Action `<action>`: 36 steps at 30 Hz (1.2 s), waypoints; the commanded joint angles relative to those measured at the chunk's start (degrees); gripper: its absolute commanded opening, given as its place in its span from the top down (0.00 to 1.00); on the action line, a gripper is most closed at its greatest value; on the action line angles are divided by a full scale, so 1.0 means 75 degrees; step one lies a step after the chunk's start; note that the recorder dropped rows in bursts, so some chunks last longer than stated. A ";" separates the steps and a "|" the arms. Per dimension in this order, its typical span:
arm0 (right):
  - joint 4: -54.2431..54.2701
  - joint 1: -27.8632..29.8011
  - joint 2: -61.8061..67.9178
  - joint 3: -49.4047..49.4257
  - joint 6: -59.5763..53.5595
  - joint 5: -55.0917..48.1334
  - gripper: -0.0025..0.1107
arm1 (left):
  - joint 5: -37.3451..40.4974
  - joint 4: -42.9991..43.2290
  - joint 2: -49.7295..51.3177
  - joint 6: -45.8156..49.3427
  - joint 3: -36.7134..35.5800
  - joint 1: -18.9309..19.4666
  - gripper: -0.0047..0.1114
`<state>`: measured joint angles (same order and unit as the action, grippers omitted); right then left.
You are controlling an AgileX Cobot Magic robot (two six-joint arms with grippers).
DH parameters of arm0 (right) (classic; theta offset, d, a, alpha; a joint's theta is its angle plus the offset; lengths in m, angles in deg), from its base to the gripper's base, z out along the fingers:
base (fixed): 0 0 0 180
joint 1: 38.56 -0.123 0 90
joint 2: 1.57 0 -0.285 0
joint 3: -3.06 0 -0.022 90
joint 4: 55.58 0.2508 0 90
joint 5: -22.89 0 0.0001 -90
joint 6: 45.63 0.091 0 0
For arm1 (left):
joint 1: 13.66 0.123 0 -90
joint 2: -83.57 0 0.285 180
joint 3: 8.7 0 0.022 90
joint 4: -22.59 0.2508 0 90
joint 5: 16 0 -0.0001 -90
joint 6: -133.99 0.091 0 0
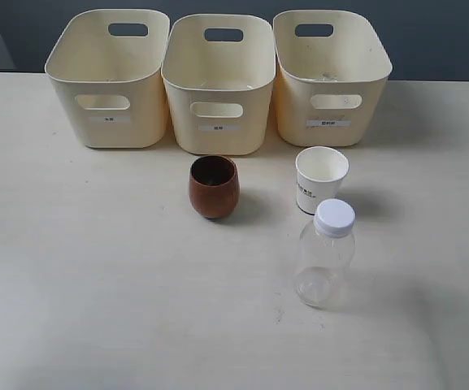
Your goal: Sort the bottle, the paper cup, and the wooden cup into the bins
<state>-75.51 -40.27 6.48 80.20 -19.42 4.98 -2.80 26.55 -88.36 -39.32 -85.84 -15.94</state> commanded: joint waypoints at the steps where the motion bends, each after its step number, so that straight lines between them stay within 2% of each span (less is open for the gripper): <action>1: -0.0070 0.0046 -0.0035 0.0010 -0.0043 0.0061 0.42 | -0.0043 0.0000 -0.0038 -0.0015 -0.0010 -0.0024 0.96; 36: -0.0738 0.0046 -0.0035 0.0010 -0.0105 -0.0049 0.42 | -0.0043 0.0000 -0.0038 -0.0015 -0.0010 -0.0024 0.96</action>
<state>-80.41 -40.27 6.48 80.20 -20.12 4.49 -2.80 26.55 -88.36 -39.32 -85.84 -15.94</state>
